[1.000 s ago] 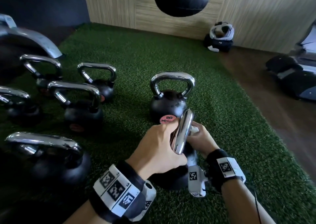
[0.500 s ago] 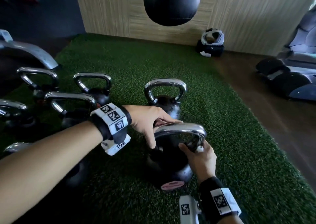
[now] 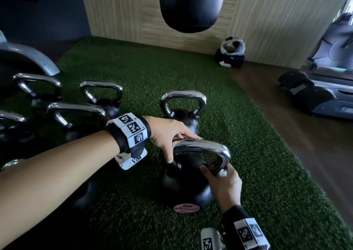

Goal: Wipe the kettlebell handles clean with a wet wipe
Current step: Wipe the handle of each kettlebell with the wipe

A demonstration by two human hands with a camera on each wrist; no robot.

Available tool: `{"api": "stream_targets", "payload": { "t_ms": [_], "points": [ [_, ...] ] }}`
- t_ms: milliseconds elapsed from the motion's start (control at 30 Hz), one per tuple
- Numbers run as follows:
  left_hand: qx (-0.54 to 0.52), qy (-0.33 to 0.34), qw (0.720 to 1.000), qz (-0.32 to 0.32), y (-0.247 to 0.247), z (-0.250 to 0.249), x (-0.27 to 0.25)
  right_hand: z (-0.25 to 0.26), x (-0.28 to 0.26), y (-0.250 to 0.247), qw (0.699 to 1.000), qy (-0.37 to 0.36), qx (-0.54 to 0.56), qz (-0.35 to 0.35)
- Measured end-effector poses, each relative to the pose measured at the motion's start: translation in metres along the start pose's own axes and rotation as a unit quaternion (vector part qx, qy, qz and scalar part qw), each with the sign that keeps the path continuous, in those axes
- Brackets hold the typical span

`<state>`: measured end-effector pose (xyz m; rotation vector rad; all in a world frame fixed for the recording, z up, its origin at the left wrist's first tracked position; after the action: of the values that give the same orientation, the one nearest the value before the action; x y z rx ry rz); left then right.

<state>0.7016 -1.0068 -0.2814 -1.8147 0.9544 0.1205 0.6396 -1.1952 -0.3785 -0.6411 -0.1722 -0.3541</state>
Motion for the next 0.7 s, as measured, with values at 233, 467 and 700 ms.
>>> {"api": "stream_targets", "payload": {
  "t_ms": [233, 467, 700],
  "points": [
    [0.028, -0.031, 0.998, 0.055, -0.004, 0.022, -0.007, -0.004, 0.005, -0.019, 0.983, -0.030, 0.015, 0.182],
    [-0.033, -0.208, 0.974, -0.084, -0.067, 0.121, 0.040, 0.036, 0.079, -0.057, 0.985, -0.076, 0.098, 0.116],
    [-0.392, -0.296, 0.851, -0.185, -0.056, 0.196, 0.111, 0.090, 0.172, -0.024, 0.977, -0.119, 0.126, 0.124]
  ]
}}
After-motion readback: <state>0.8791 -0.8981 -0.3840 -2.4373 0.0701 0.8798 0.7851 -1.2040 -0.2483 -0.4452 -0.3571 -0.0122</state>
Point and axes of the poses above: each hand's wrist, its own x-axis towards the middle knuckle, its own y-axis out of the palm, z = x × y, the point moved 10 cm from there along x, towards the middle knuckle, and after that the axes turned 14 degrees about -y, right-handed, at the moved point
